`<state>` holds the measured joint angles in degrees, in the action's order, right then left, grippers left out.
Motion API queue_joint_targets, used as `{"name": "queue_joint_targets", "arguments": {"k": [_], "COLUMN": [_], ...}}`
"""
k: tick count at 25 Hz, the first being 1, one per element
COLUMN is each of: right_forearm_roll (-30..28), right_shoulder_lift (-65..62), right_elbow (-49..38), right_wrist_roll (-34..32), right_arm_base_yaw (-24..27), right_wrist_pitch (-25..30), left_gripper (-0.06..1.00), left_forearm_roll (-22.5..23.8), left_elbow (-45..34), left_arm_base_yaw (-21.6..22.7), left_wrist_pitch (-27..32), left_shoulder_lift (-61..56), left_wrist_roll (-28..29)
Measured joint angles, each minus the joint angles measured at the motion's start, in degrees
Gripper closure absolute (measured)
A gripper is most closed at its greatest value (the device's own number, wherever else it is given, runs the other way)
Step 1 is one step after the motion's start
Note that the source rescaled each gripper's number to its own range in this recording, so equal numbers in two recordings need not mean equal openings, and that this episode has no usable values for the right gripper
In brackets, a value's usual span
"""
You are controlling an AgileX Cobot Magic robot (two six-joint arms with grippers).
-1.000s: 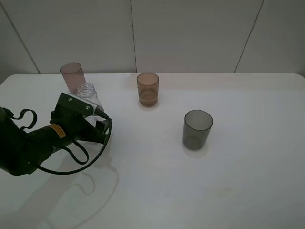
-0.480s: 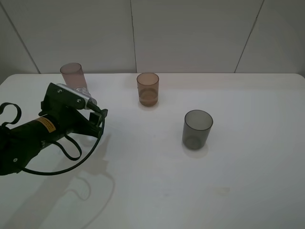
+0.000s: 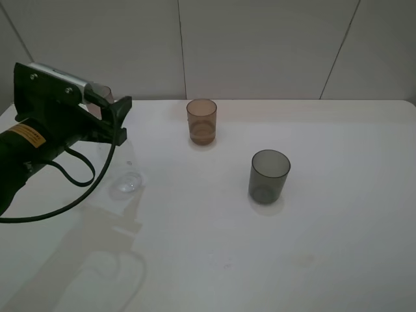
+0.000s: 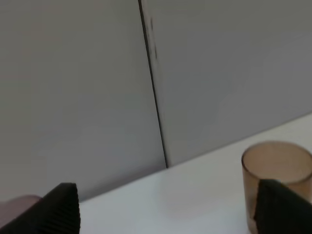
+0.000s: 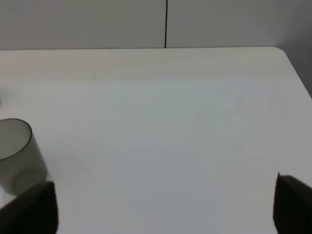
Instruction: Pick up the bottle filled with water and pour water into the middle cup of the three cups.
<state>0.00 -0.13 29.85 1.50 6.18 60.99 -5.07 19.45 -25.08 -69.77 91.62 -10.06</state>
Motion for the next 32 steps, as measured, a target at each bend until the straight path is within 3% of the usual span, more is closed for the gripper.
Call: {"name": "queue_joint_targets", "arguments": {"k": [3, 8, 13, 17, 20, 23, 28, 32], "right_forearm_roll": [0.0, 0.0, 0.0, 0.0, 0.0, 0.0, -0.34, 0.0], "right_shoulder_lift": [0.0, 0.0, 0.0, 0.0, 0.0, 0.0, 0.0, 0.0], "right_elbow": [0.0, 0.0, 0.0, 0.0, 0.0, 0.0, 0.0, 0.0], "right_wrist_roll": [0.0, 0.0, 0.0, 0.0, 0.0, 0.0, 0.0, 0.0], "right_arm_base_yaw": [0.0, 0.0, 0.0, 0.0, 0.0, 0.0, 0.0, 0.0], "right_wrist_pitch": [0.0, 0.0, 0.0, 0.0, 0.0, 0.0, 0.0, 0.0], "left_gripper": [0.22, 0.22, 0.22, 0.22, 0.22, 0.22, 0.22, 0.22], "left_forearm_roll": [-2.39, -9.2, -17.32, -21.02, -21.28, -19.94, -12.36, -5.39], "left_elbow": [-0.05, 0.01, 2.82, 8.82, 13.02, 16.17, 19.73, 21.02], "left_arm_base_yaw": [0.0, 0.0, 0.05, 1.6, 4.22, 7.43, 12.68, 14.23], "left_wrist_pitch": [3.52, 17.57, 38.9, 61.02, 74.73, 84.86, 98.49, 108.15], "left_shoulder_lift": [-6.74, -19.71, -33.59, -42.8, -47.44, -51.25, -57.14, -63.93], "left_wrist_roll": [-0.04, -3.97, -11.96, -17.65, -17.8, -13.66, -6.01, -1.7]}}
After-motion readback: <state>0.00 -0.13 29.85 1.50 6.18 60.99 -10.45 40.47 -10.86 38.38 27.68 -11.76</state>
